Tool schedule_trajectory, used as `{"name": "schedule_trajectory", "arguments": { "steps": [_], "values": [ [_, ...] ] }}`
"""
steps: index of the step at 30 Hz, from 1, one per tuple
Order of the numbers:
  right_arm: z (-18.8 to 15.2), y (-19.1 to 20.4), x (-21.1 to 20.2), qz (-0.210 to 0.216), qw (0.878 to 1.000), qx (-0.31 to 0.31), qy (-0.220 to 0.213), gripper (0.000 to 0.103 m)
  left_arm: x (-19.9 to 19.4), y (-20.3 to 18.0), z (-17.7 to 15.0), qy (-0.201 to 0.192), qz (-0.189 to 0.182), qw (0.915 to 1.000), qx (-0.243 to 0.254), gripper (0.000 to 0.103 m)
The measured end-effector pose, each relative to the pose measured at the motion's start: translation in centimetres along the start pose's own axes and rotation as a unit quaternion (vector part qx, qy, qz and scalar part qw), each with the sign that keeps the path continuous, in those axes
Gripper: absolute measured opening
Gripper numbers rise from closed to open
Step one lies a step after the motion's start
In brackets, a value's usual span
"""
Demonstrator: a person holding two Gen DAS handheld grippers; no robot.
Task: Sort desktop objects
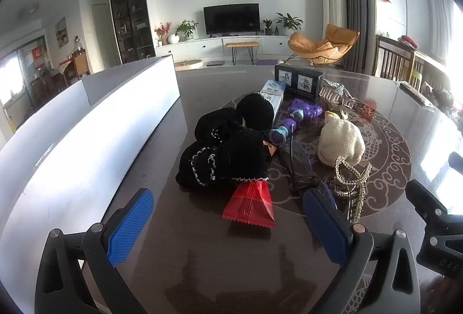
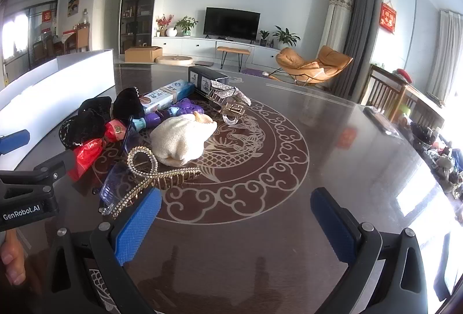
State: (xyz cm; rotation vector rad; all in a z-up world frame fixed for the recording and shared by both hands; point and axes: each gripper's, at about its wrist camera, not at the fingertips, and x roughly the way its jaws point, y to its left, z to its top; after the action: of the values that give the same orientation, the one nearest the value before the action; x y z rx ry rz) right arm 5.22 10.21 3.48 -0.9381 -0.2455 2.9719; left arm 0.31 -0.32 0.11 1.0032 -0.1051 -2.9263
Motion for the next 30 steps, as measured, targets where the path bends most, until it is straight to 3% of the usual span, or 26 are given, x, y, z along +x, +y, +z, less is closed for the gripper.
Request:
{"name": "schedule_trajectory", "arguments": {
  "steps": [10, 23, 30],
  "values": [
    [-0.1, -0.2, -0.3, 0.000, 1.000, 0.006, -0.011, 0.103, 0.6, -0.5, 0.0, 0.014, 0.011, 0.9997, 0.014, 0.103],
    [0.0, -0.9, 0.9, 0.000, 0.999, 0.024, 0.021, 0.103, 1.1, -1.2, 0.0, 0.027, 0.000, 0.9991, 0.032, 0.103],
    [-0.1, -1.7, 0.2, 0.003, 0.999, 0.046, 0.005, 0.103, 1.2, -1.5, -0.1, 0.032, -0.002, 0.9985, 0.044, 0.103]
  ]
}}
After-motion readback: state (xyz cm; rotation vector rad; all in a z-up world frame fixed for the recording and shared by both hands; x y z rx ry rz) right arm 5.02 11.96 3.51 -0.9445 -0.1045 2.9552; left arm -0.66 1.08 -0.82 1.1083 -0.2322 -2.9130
